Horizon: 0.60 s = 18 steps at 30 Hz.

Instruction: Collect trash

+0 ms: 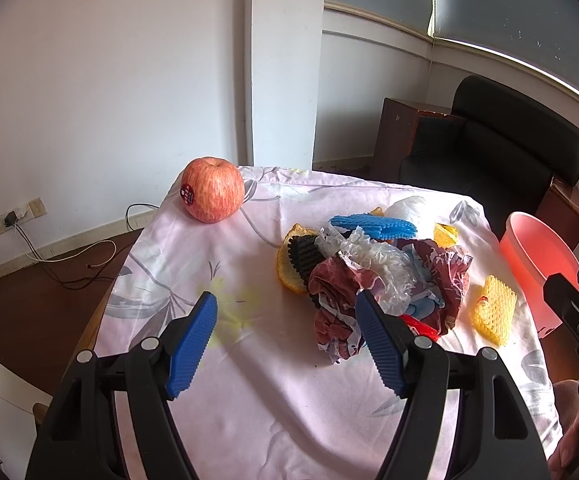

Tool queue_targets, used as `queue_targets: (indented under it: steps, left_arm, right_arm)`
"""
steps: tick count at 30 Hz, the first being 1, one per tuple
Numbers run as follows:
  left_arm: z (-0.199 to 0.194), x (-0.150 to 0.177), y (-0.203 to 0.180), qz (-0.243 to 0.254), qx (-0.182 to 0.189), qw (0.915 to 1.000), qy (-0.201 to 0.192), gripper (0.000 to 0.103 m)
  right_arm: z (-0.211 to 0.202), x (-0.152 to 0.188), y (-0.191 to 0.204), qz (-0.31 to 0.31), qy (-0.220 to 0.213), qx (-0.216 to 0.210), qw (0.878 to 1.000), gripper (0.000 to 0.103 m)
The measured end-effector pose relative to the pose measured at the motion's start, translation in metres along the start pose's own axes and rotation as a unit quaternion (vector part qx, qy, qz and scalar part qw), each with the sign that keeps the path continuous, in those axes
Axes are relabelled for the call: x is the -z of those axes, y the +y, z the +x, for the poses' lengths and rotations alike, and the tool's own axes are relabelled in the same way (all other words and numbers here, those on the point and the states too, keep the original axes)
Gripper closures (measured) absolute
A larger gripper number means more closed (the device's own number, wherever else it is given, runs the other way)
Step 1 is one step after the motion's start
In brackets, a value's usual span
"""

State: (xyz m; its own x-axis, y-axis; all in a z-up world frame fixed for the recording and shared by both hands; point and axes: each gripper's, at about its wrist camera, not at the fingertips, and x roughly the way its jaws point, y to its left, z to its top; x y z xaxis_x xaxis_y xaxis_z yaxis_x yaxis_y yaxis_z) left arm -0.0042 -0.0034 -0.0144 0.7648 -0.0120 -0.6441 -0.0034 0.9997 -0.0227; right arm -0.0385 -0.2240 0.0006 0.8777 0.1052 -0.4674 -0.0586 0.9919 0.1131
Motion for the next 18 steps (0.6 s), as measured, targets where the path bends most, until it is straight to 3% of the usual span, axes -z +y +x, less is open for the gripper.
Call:
queue_targets:
  steps: [14,18]
  left_arm:
    - [0.013,0.000,0.011,-0.004,0.010,0.9998,0.016,0.032]
    - [0.018,0.002,0.015,-0.010,0.016,0.9995,0.024,0.032]
  right_arm:
    - [0.007,0.006,-0.004,0.003,0.018,-0.003,1.000,0.005]
    - [0.011,0.011,-0.008,0.006,0.030,-0.003,1.000,0.010]
